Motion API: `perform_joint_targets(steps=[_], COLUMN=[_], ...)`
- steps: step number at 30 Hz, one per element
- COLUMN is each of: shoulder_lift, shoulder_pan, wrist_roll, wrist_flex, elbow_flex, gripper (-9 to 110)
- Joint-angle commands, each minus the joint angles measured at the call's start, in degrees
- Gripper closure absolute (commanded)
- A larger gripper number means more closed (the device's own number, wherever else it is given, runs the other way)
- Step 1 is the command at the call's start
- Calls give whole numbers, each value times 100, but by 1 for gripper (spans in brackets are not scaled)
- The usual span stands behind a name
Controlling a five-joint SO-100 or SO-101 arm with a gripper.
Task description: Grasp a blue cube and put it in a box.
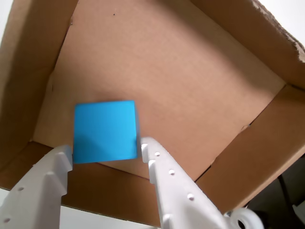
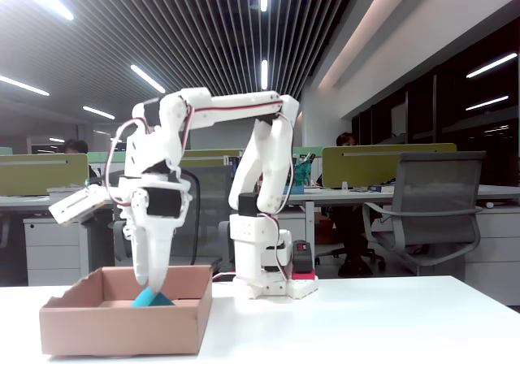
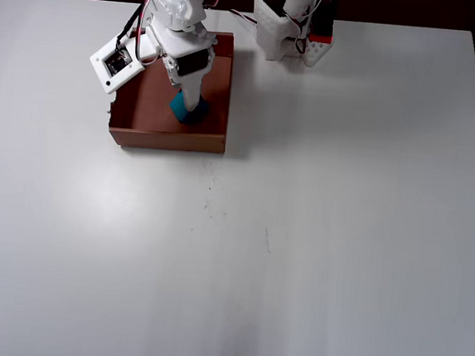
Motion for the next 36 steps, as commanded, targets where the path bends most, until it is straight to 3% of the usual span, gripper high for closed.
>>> perform_joint_targets(steps=[1,21,31,36], shoulder_lift=[-35,-141,-35,-35], shoulder_pan=[53,26,-9,-62], wrist_roll=[-141,-220,-229,-229], wrist_flex=[-396,-756,-668,-598], elbow_flex=[158,554,659,694], gripper=[84,83,66,64])
